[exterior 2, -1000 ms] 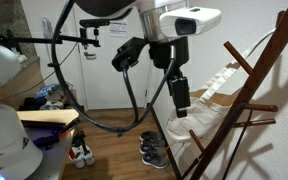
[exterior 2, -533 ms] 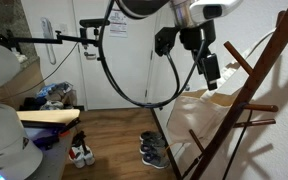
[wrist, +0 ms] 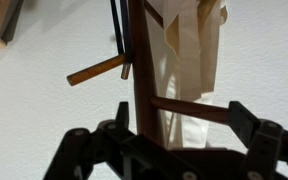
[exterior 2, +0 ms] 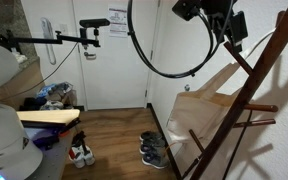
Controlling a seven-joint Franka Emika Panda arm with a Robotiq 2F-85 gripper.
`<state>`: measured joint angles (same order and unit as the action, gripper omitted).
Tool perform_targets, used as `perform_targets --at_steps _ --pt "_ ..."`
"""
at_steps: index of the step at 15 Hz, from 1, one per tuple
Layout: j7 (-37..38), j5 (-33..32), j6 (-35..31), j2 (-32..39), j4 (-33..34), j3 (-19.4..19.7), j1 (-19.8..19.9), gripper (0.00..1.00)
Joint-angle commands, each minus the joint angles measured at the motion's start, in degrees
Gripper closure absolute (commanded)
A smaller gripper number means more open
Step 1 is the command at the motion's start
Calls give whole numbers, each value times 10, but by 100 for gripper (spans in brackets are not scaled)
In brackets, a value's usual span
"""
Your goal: Unhang the tote bag and move it to another hanger
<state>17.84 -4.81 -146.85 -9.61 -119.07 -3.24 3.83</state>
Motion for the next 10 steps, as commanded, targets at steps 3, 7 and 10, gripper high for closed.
perform_targets --at_steps 3,7,10 --pt "14 -6 10 17 62 1 -8 0" --pt "87 -1 -12 57 94 -5 -10 0" --pt "46 1 0 34 71 4 -16 0"
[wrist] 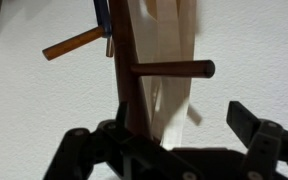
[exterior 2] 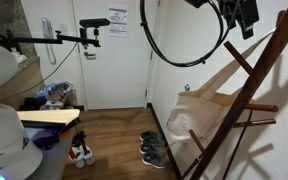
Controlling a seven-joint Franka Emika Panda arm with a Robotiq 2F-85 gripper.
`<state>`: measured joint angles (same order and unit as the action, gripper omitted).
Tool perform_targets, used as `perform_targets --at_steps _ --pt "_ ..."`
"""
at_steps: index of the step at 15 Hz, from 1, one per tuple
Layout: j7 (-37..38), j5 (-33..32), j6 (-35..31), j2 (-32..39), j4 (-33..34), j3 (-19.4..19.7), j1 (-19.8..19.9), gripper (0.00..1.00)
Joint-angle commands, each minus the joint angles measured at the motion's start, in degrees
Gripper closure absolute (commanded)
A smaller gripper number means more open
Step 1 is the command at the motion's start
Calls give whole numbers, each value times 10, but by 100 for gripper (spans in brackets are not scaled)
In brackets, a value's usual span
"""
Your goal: Unhang the tote bag and move it to another hanger
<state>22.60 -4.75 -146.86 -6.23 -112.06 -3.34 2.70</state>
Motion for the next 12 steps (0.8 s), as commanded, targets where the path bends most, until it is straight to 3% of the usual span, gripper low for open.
perform_targets --at_steps 1,6,12 --pt "-1 1 1 0 1 5 -5 0" --pt "86 -33 -24 13 6 0 4 0" --pt "226 -131 -83 47 20 -13 5 0"
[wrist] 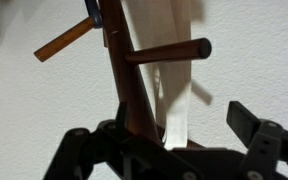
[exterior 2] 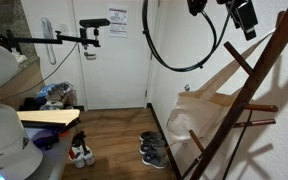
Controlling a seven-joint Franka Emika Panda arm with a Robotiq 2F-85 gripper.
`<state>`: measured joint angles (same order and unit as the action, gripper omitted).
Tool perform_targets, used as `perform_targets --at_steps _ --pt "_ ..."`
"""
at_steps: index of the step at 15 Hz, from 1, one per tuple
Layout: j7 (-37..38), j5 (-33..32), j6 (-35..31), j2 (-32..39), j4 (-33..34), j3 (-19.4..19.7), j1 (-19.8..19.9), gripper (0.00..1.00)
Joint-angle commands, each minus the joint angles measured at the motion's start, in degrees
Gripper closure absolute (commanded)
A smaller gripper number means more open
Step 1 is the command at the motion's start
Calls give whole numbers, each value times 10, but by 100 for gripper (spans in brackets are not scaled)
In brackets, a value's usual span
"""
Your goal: Unhang the tote bag and move it to another hanger
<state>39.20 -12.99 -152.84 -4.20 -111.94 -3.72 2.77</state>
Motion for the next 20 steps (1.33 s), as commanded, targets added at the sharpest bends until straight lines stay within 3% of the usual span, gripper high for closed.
perform_targets --at_steps 1,8,12,13,15,20 --pt "80 -67 -25 35 24 -10 4 0" --pt "231 -244 -64 101 75 -1 -3 0" --pt "271 -289 -78 132 102 1 -7 0" --pt "276 -294 -75 137 107 1 -8 25" --pt "280 -299 -72 143 114 2 -10 33" --pt "292 -305 -71 145 117 10 -12 67"
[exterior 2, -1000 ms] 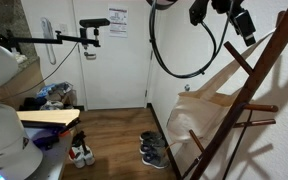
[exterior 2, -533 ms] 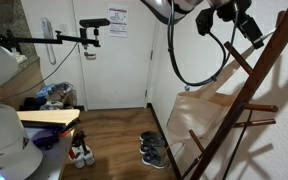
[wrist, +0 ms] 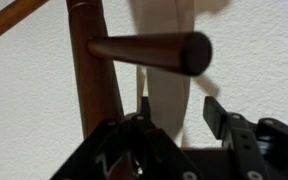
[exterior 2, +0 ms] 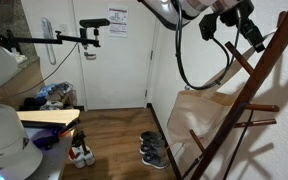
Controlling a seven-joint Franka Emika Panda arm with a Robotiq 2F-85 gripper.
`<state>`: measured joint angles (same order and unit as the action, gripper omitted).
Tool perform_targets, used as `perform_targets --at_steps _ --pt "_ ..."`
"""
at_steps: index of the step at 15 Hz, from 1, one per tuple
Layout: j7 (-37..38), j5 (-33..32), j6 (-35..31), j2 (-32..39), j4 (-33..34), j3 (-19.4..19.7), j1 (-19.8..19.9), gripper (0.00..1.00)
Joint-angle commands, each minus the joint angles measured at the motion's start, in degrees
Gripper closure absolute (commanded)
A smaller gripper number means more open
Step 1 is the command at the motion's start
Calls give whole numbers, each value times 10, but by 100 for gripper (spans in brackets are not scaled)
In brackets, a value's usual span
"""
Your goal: Unhang the tote bag and move it to another hanger
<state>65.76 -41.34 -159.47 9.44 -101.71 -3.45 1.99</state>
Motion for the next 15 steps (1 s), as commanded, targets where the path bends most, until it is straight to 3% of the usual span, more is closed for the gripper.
perform_targets --at_steps 1,4,8,10,15 --pt "23 -20 -7 8 14 7 -4 74" --pt "17 -14 -9 7 11 9 -3 92" --pt "5 -8 -7 5 12 8 -1 99" --pt "2 -10 -7 3 14 7 -2 94" --pt "-13 -5 -5 -3 27 3 -2 94"
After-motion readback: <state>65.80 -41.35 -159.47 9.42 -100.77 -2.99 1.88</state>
